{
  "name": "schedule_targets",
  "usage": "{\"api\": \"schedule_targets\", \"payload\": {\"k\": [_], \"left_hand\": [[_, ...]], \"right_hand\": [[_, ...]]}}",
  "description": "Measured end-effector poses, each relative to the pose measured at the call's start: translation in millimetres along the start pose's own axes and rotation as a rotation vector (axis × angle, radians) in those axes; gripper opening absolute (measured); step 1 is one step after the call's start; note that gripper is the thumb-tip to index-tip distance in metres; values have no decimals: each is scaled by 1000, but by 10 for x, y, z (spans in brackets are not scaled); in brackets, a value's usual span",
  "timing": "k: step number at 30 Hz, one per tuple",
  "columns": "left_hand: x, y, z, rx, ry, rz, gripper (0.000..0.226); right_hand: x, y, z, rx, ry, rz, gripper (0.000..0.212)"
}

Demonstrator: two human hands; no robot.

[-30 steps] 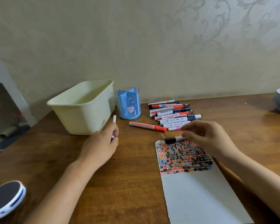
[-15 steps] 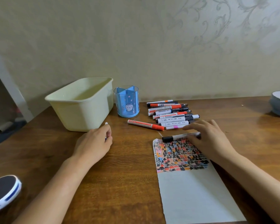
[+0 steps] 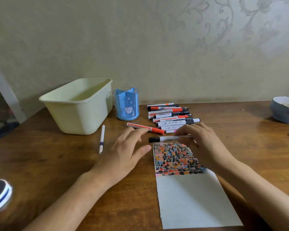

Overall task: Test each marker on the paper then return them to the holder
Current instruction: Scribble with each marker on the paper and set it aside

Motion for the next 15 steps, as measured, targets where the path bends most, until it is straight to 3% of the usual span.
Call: {"api": "schedule_targets", "payload": {"k": [6,9,15], "left_hand": [[66,-11,63,41,-50,-18,37],[65,-15,78,39,-35,-17,39],[25,-21,163,65,-88,26,44]], "right_hand": [[-52,-45,-175,-57,167,9,14],[-26,-60,-164,69,463,-76,7],[-74,-105,-179,339,1136,-137,25]]}}
Point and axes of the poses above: each hand's wrist, its own y-axis towards the middle knuckle, its own x-axis out of the palm, z = x × y, the point moved 5 cm from there along y, towards the middle knuckle, and after that the axes turned 2 degrees about x, right-handed, at the moved point
